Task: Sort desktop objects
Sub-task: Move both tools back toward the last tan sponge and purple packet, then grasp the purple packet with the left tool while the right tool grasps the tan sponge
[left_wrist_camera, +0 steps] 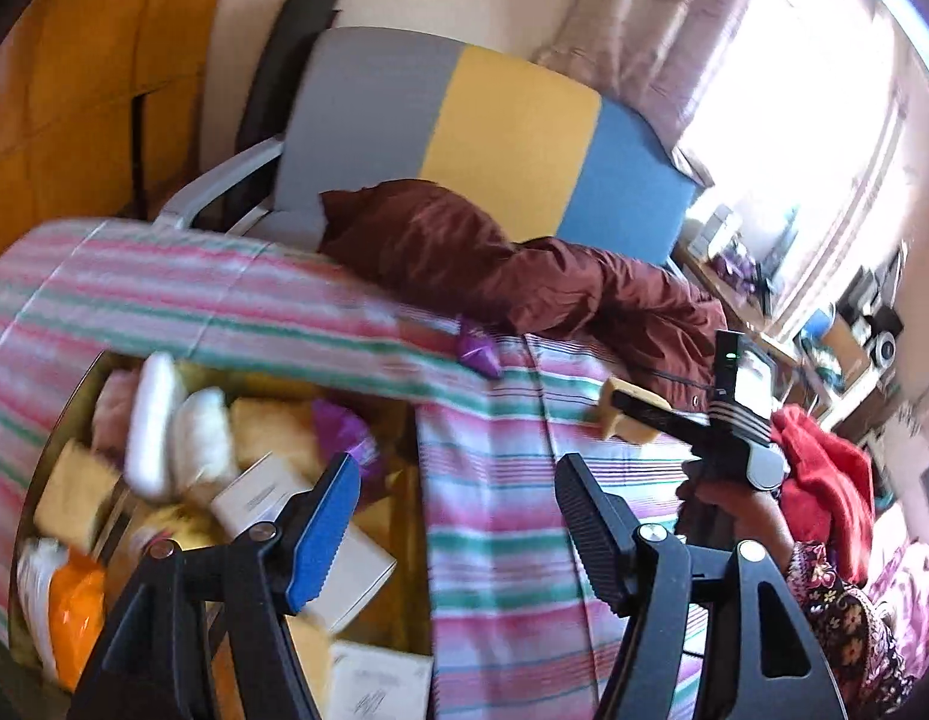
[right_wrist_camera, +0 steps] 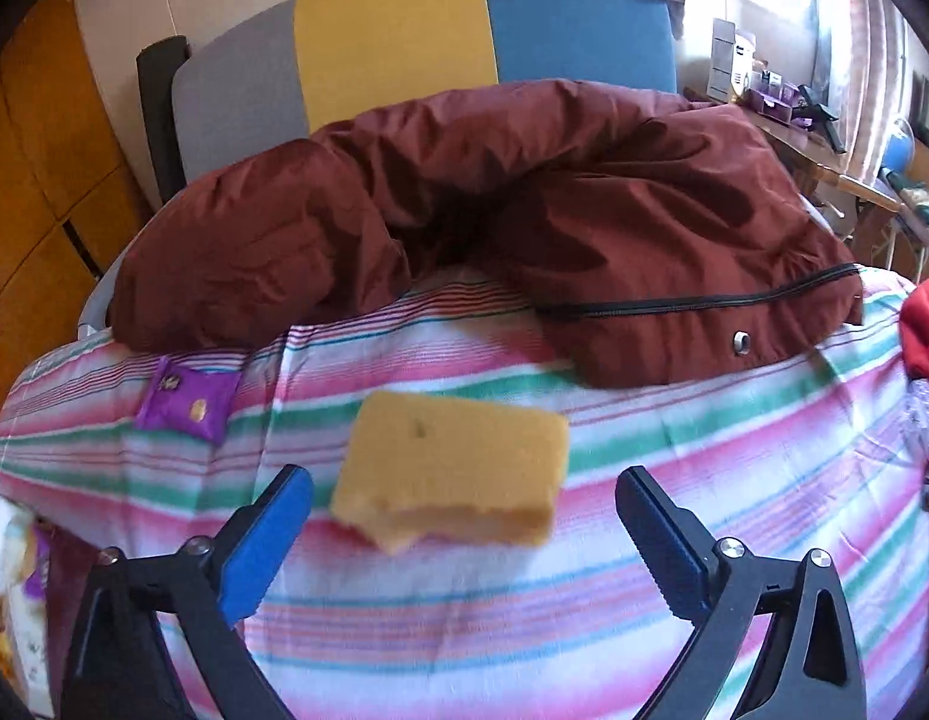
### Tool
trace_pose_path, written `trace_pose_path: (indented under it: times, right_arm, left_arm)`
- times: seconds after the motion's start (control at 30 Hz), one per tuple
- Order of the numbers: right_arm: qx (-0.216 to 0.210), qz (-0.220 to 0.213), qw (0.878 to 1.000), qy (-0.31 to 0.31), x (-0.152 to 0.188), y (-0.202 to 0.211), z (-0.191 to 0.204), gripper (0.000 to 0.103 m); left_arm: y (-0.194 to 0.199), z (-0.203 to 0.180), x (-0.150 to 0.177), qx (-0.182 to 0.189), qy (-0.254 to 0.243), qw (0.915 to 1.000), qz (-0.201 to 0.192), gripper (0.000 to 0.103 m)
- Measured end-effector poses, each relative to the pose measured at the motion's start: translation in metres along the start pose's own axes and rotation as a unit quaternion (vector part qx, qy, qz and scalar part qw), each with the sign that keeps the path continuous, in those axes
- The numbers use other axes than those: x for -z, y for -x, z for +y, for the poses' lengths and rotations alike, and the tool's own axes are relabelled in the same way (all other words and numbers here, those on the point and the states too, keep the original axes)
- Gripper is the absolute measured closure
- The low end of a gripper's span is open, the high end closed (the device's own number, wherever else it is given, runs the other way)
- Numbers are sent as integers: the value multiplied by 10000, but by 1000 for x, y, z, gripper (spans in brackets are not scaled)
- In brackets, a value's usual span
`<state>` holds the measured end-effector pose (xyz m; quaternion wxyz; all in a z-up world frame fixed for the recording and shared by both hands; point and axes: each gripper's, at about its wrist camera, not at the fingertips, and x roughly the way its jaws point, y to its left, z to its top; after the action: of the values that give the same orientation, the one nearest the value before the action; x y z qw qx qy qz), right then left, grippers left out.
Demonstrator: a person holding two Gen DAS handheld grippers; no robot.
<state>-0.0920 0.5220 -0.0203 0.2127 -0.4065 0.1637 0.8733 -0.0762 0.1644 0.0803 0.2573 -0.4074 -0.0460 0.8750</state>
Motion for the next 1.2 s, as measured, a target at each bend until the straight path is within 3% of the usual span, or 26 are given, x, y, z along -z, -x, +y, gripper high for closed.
trace_pose_path:
  times: [0.03,0.23,0.4,0.53,0.6,0.73,0.93,0.97,1.03,1.2]
  right_arm:
    - [-23,48,10000,20,1,-6,0,26]
    - [-162,-191,9996,163,15,-9,-4,31]
    - [53,-587,9973,434,38,2,-3,33]
    - [101,-705,9965,443,40,0,-2,33]
    - [6,-691,9970,353,39,-2,-6,33]
    - [-78,-560,9980,289,38,-10,-8,33]
    - [-100,-315,9992,229,37,-24,-10,34]
    - [-65,-312,9992,253,37,-24,-9,34]
    - [-35,-327,9991,273,38,-24,-8,35]
    - [15,-357,9989,313,39,-25,-7,35]
  left_arm:
    - [-7,-7,-5,-4,-107,9999,28,34]
    - [-75,-48,-35,24,-386,9983,433,34]
    - [-148,-68,-55,-95,-96,9925,1213,34]
    - [-187,-67,-65,-361,58,9900,1365,34]
    - [-209,-63,-68,-655,-4,9877,1422,34]
    - [-239,-62,-71,-850,-235,9840,1550,34]
    - [-266,-76,-61,-1118,-987,9789,1393,36]
    - [-268,-75,-59,-1146,-1015,9791,1337,36]
    - [-273,-70,-55,-1184,-921,9803,1288,47]
    - [-267,-69,-42,-1194,-1070,9836,820,47]
